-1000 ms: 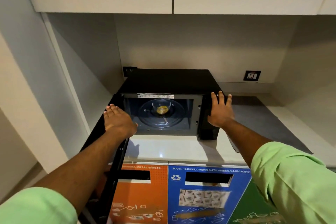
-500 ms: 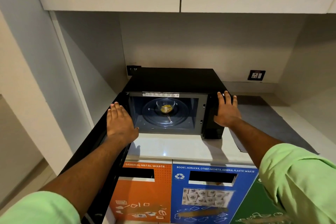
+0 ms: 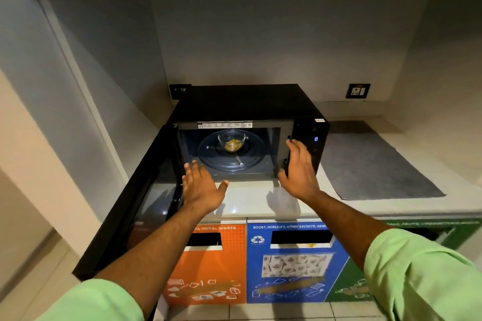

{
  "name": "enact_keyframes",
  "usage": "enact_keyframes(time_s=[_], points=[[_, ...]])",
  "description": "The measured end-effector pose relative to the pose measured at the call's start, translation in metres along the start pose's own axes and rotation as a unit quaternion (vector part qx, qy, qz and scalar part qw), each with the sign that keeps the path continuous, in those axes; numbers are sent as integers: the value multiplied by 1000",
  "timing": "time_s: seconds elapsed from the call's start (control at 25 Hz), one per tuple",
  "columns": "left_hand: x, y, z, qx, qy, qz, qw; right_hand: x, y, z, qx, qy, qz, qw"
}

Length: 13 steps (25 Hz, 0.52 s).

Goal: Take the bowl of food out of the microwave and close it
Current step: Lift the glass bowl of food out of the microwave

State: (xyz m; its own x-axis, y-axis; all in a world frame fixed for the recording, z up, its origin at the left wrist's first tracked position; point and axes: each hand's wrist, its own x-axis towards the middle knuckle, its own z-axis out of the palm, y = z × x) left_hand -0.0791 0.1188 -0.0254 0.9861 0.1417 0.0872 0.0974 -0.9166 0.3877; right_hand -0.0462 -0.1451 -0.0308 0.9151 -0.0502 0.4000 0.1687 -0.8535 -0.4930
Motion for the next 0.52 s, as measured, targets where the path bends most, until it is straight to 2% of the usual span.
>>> enact_keyframes(time_s=[0.16,0.4,0.52], points=[[15,11,16,-107,-24,9,994,6,-16,27,92,-93,16,991],[58,6,53,-210,-56,-45,975,37,-19,79,205,-123,101,966],[90,7,68,-264,-58,-88,959,57,-13,109,215,-140,109,960]])
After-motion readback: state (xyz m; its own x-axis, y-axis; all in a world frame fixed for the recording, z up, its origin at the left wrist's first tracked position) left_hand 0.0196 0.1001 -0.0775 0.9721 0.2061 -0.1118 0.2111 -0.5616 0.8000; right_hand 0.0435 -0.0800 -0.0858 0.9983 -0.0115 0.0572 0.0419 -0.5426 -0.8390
